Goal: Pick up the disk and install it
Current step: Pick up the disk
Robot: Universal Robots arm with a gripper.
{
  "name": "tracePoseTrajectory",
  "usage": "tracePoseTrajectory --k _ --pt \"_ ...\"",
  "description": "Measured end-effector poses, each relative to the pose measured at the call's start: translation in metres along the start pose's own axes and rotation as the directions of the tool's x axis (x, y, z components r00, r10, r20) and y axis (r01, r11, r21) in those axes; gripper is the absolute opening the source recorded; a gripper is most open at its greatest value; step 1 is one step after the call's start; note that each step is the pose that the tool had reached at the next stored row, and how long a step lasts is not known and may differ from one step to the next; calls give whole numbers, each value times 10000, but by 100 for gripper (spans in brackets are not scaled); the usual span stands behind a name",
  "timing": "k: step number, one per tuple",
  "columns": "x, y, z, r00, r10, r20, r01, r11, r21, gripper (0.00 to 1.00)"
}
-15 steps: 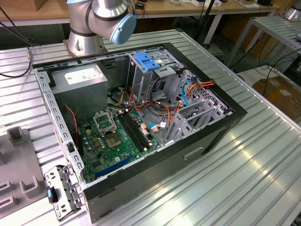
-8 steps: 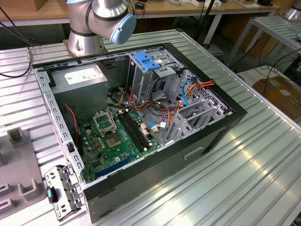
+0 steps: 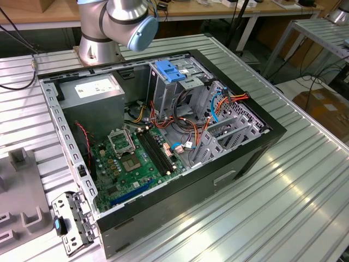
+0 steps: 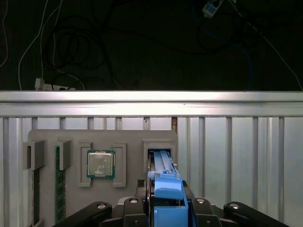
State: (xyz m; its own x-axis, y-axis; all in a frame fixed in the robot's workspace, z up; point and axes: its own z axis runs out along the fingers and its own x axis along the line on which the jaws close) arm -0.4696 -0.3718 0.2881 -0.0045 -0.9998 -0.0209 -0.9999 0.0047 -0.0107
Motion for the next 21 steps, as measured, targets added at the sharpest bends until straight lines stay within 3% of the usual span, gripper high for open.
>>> tracePoseTrajectory --k 11,21 --pt "0 0 -3 10000 -46 1 46 10000 1 37" --pt "-1 -1 -47 10000 -46 -4 46 10000 1 37"
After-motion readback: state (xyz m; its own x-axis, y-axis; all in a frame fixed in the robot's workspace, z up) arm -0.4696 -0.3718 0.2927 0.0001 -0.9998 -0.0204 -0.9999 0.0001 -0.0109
